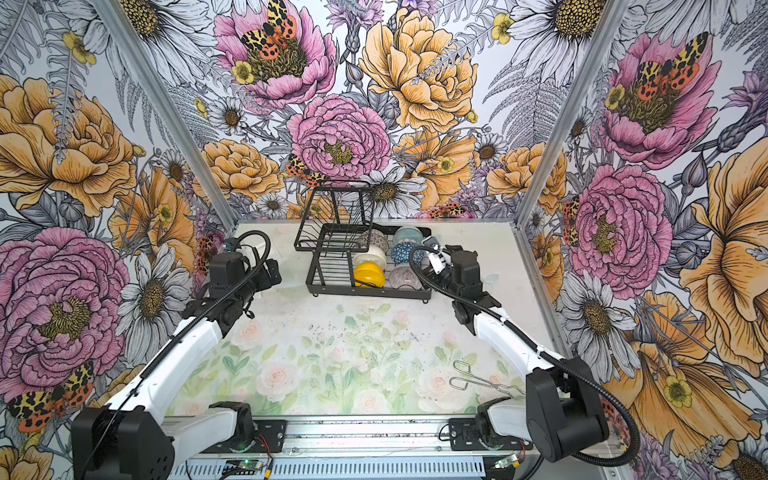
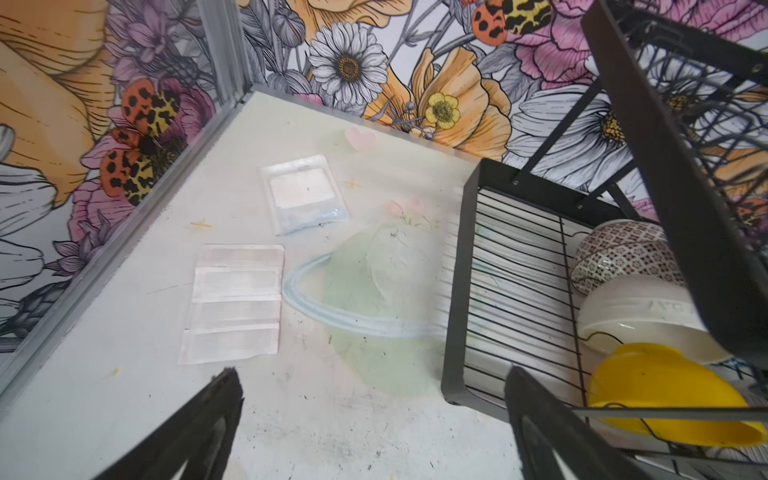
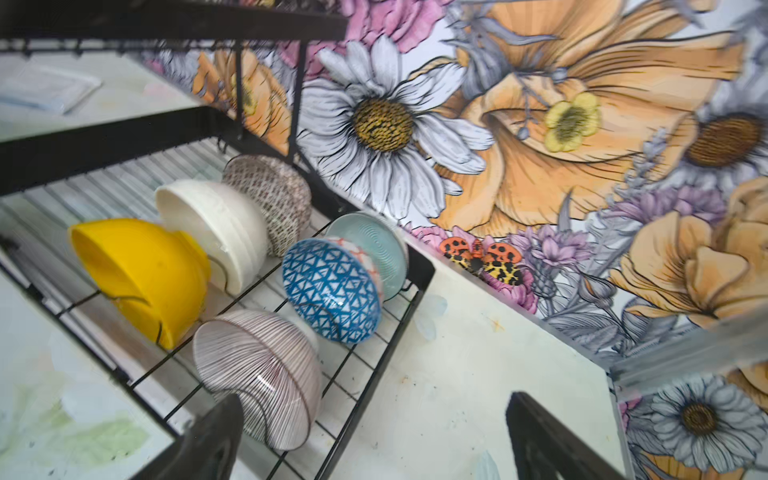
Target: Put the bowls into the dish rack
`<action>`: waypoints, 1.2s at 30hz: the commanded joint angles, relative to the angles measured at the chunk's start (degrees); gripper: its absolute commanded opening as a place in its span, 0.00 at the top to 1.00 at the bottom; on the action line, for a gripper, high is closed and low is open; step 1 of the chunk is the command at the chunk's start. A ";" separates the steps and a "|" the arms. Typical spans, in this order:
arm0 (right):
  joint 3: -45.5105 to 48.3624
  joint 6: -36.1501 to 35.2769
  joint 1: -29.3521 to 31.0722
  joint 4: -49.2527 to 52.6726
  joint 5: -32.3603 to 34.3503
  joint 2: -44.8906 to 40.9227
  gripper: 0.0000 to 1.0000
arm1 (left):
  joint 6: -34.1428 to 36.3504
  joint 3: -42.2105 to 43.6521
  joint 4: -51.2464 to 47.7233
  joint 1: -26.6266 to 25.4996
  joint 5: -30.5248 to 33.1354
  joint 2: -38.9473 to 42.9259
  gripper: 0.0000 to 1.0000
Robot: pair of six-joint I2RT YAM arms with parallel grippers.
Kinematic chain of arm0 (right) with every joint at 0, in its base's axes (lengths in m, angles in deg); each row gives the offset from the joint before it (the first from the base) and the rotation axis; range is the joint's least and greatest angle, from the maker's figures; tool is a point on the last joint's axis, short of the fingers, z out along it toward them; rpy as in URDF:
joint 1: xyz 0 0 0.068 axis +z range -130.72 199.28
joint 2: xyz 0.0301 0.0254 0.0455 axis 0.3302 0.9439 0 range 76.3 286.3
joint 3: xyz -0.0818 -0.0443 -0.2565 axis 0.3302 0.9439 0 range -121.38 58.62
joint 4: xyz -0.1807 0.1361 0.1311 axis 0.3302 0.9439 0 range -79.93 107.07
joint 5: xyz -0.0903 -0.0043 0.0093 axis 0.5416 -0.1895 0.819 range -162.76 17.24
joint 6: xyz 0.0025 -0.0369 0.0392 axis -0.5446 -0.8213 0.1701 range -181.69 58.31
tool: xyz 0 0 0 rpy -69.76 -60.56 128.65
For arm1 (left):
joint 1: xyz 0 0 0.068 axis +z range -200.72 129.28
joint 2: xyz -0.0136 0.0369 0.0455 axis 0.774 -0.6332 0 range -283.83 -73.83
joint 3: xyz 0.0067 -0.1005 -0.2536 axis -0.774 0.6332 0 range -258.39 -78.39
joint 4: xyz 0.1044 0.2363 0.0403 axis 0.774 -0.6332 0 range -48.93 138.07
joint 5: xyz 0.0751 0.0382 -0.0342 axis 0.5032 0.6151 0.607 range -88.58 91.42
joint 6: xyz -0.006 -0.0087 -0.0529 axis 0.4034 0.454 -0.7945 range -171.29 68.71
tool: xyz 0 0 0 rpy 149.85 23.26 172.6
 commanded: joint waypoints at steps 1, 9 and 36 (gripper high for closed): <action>3.09 12.14 -4.56 -9.54 3.85 -2.20 0.01 | 1.96 5.42 13.67 0.65 8.30 0.60 0.01; 13.74 21.41 -11.12 -22.78 14.31 -1.21 0.00 | 7.35 16.72 34.87 0.69 14.55 -2.89 0.01; 24.79 24.35 -13.66 -29.57 14.32 1.07 0.00 | 14.48 19.25 56.33 1.00 11.17 -22.14 0.01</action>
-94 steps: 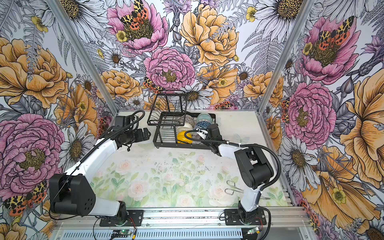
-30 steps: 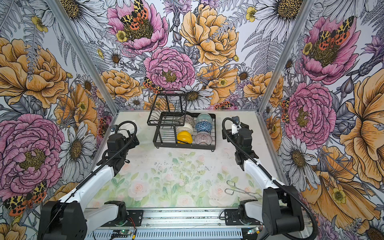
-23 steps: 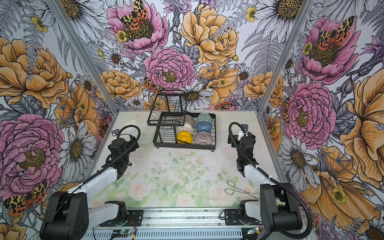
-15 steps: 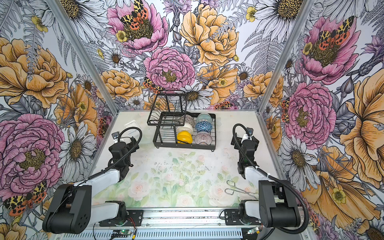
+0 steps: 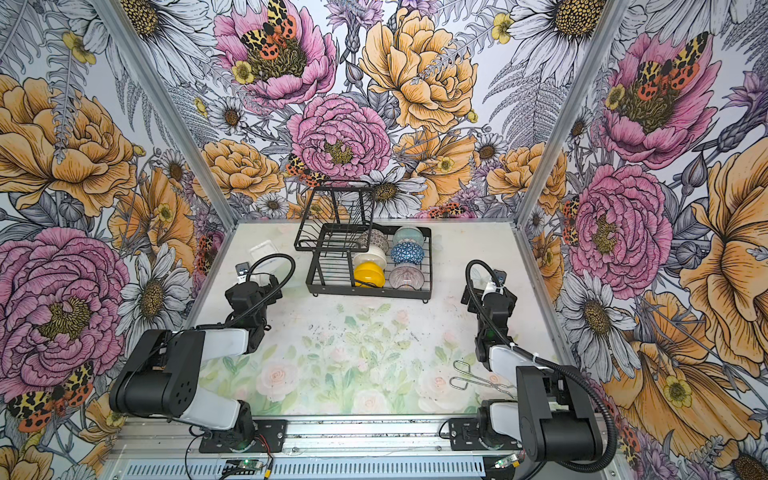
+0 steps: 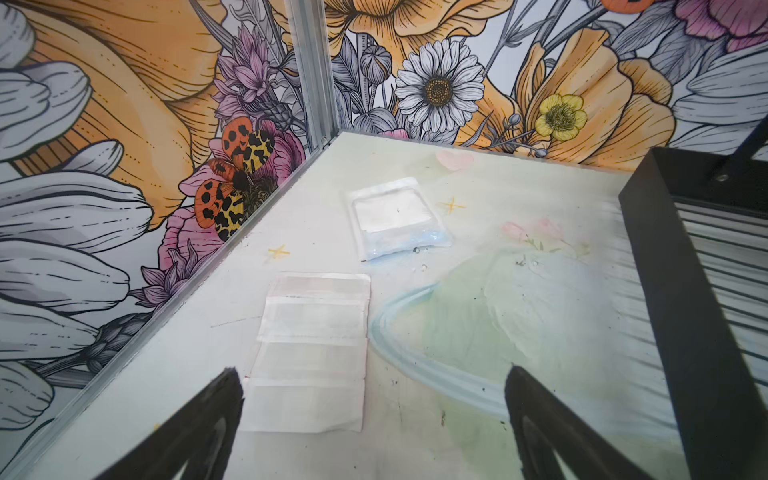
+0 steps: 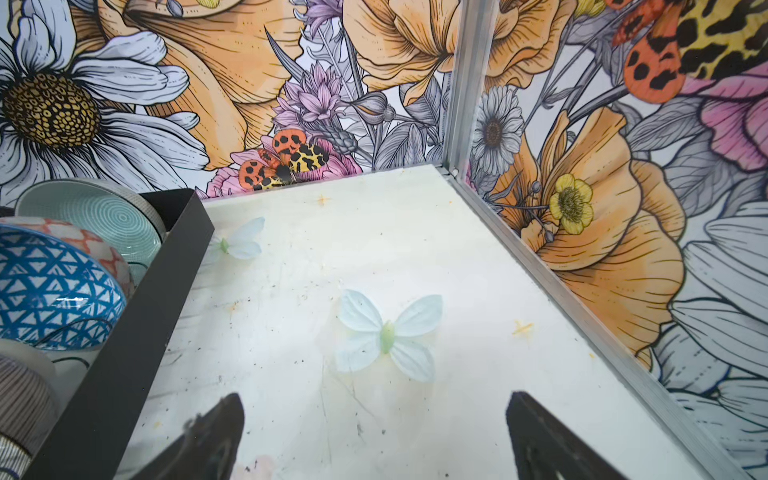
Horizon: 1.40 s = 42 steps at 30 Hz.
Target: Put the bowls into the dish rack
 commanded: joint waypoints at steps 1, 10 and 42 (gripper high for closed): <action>-1.31 -2.07 0.14 -4.60 -0.26 1.80 0.01 | 1.84 -1.33 3.79 -0.01 -1.68 -0.16 0.01; -5.01 -5.14 0.82 -11.21 -0.26 14.66 0.00 | 1.82 -1.39 3.71 -0.01 -1.77 -0.14 0.01; -5.19 -5.40 0.98 -11.46 -0.09 15.09 0.01 | 1.73 3.82 15.44 1.75 -7.66 -2.88 0.01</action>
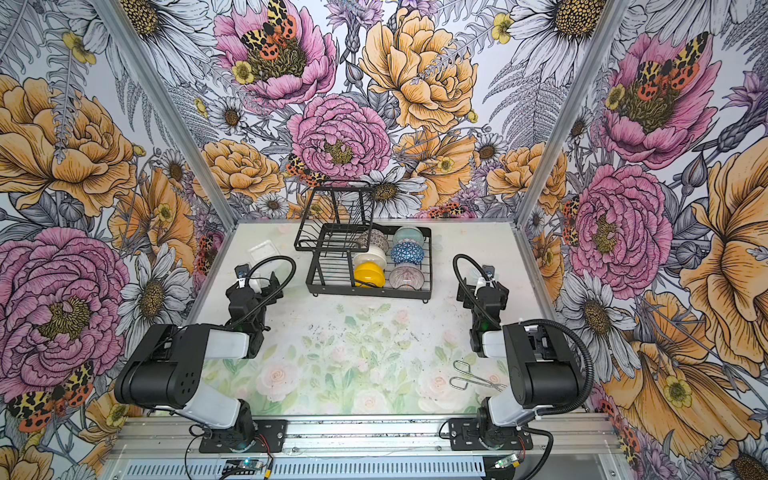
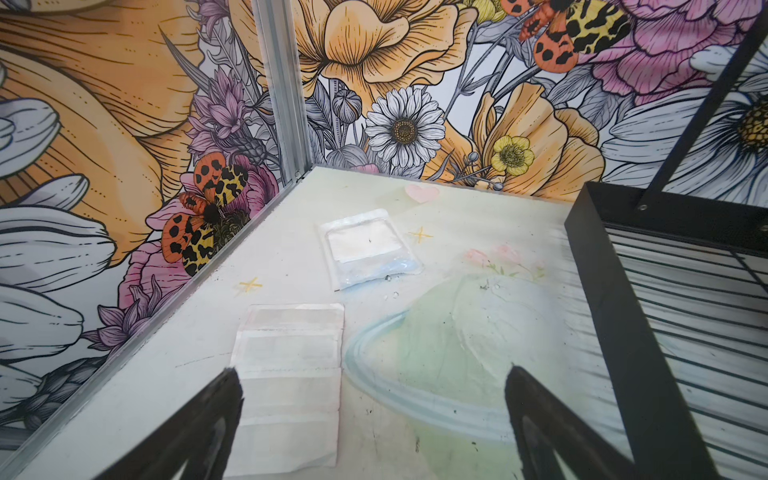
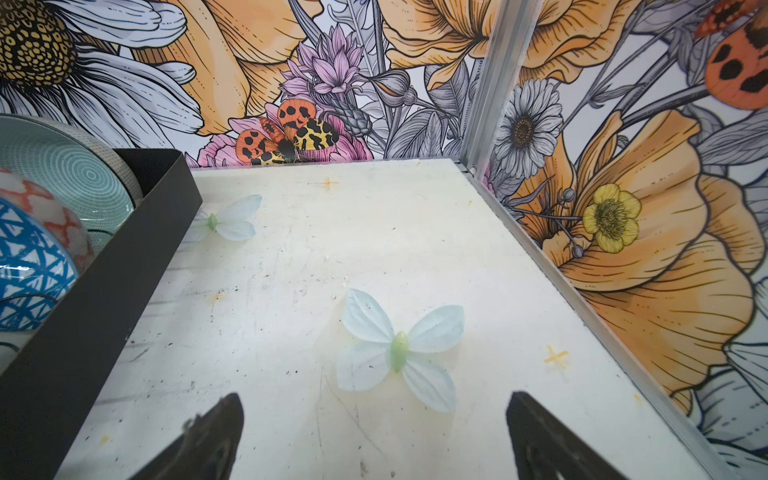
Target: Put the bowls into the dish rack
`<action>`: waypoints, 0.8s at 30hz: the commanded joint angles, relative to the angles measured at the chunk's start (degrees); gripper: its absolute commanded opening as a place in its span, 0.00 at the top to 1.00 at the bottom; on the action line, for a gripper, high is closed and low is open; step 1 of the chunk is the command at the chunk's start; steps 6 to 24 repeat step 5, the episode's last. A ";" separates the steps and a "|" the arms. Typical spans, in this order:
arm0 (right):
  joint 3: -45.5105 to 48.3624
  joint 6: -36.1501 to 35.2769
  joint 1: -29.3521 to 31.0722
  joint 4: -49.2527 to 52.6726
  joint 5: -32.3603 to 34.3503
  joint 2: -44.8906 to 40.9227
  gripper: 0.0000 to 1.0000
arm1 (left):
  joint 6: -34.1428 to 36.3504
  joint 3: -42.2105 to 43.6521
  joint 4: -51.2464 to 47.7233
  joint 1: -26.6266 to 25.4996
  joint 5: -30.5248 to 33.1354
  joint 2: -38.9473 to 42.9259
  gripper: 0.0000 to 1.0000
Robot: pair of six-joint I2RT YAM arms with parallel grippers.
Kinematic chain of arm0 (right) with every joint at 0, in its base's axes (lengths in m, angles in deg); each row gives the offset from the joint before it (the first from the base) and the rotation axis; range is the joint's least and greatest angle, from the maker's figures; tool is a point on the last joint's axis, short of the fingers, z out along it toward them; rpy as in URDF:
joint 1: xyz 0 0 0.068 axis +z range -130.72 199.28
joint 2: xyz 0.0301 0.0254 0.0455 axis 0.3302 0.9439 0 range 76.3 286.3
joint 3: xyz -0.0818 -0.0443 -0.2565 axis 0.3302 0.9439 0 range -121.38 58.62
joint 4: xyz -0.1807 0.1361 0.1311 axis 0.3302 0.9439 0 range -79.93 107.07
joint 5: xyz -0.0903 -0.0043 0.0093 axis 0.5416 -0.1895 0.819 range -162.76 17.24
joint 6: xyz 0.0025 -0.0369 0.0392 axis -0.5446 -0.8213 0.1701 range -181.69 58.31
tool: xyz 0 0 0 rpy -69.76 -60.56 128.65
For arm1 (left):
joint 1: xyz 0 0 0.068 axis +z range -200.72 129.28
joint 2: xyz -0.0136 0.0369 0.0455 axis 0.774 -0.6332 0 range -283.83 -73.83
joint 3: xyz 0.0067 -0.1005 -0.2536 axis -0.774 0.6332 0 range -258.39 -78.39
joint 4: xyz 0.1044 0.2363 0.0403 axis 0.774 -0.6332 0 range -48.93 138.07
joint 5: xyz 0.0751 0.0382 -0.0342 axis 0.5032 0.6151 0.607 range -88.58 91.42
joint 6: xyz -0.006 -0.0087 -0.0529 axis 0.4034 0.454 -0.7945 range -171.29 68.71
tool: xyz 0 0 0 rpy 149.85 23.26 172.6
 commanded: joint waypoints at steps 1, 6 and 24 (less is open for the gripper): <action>-1.29 -0.19 0.23 -1.19 -0.18 0.06 0.00 | 0.63 0.32 2.22 0.35 -1.59 -0.24 0.01; -1.15 -0.21 0.21 -1.45 -0.19 -0.06 0.00 | 0.65 0.34 2.15 0.35 -1.61 -0.22 0.01; -1.15 -0.21 0.21 -1.45 -0.19 -0.06 0.00 | 0.65 0.34 2.15 0.35 -1.61 -0.22 0.01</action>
